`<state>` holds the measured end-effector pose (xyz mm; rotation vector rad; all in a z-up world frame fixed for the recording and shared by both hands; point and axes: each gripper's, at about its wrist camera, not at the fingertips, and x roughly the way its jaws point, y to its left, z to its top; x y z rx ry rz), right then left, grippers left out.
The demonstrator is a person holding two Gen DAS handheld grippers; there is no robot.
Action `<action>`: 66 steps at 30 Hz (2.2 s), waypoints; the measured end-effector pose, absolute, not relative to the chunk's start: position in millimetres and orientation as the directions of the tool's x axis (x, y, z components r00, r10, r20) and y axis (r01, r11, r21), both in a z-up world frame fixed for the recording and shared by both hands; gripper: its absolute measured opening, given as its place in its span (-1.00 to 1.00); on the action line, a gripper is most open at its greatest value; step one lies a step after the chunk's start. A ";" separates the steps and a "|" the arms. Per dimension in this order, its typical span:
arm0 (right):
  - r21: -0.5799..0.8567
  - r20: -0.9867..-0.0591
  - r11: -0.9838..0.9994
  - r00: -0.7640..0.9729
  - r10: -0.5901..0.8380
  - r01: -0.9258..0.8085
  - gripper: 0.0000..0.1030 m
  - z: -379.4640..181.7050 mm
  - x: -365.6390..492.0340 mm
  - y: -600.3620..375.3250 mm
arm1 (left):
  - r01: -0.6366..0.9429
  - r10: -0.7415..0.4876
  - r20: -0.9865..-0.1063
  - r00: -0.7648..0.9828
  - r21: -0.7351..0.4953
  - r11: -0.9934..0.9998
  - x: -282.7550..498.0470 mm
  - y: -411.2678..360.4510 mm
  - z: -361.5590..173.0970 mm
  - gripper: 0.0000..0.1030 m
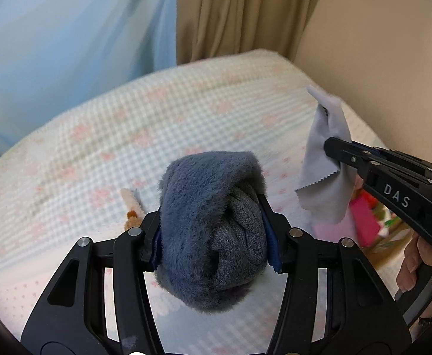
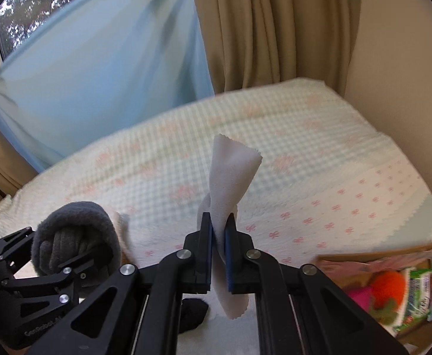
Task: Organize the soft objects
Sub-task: 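Carry the grey sock and grey cloth over the box with both tools, then lower both items into the box and open both tools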
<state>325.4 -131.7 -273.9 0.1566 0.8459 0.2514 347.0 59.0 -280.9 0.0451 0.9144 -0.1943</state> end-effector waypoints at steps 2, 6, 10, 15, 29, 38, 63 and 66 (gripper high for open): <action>0.241 -0.707 0.959 0.650 0.279 -0.150 -0.87 -252.5 309.9 -140.8 | 0.190 -0.161 -0.775 0.611 -0.053 0.980 331.9 53.1 -255.8 -0.05; 0.249 -0.689 0.960 0.673 0.269 -0.128 -0.87 -208.4 274.8 -168.8 | 0.217 -0.184 -0.753 0.632 -0.056 0.974 300.7 29.5 -208.4 -0.05; 0.241 -0.685 0.966 0.689 0.237 -0.093 -0.87 -172.1 244.4 -205.2 | 0.249 -0.220 -0.742 0.633 -0.074 0.966 279.7 0.3 -176.9 -0.05; 0.212 -0.688 0.976 0.703 0.179 -0.040 -0.87 -141.9 214.0 -262.3 | 0.291 -0.265 -0.737 0.622 -0.097 0.952 261.2 -50.9 -155.3 -0.05; 0.208 -0.763 0.978 0.620 0.181 -0.029 -0.87 -174.3 200.0 -398.9 | 0.245 -0.223 -0.820 0.527 -0.105 0.964 267.3 -184.6 -196.6 -0.05; 0.274 -0.821 0.958 0.500 0.277 -0.081 -0.87 -238.1 235.2 -437.0 | 0.214 -0.175 -0.899 0.402 -0.093 0.972 292.0 -244.6 -274.8 -0.04; 0.413 -0.897 0.908 0.140 0.419 -0.070 0.04 -358.5 305.7 -422.5 | 0.283 -0.070 -0.971 0.231 -0.002 0.959 324.2 -251.3 -369.3 1.00; 0.418 -0.890 0.906 0.171 0.423 -0.064 1.00 -355.6 301.7 -428.8 | 0.284 -0.064 -0.973 0.222 0.002 0.959 324.3 -246.8 -370.0 1.00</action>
